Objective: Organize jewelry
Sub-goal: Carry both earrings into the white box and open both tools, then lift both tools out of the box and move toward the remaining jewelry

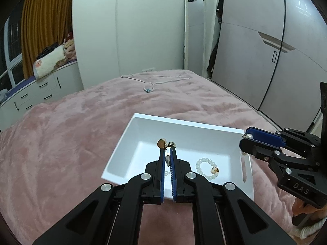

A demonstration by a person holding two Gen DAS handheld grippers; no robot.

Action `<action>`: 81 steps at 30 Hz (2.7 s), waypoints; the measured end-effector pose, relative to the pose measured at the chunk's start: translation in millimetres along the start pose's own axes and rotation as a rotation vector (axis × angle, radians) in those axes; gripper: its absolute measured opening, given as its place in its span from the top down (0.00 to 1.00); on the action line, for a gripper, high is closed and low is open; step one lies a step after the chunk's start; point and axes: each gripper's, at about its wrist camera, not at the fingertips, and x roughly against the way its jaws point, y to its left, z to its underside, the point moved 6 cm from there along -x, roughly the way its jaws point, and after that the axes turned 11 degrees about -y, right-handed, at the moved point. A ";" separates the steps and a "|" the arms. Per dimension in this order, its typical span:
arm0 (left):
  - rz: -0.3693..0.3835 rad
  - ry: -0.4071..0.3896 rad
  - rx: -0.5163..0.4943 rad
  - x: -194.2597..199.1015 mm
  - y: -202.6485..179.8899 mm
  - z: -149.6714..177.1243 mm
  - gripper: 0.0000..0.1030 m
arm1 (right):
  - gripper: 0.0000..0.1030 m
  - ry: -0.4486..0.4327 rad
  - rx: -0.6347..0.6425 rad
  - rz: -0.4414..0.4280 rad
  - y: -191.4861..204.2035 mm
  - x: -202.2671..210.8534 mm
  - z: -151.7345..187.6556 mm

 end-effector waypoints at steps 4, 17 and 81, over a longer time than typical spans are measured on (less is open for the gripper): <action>0.008 0.033 0.000 -22.7 -5.2 0.8 0.90 | 0.78 0.020 -0.009 0.019 -16.9 -4.2 6.9; -0.013 0.177 0.010 -91.2 2.5 36.0 0.90 | 0.78 0.121 -0.008 0.034 -43.2 -41.7 39.0; -0.173 0.010 0.180 59.0 115.3 61.5 0.14 | 0.07 0.012 0.078 0.018 42.9 -15.1 -5.9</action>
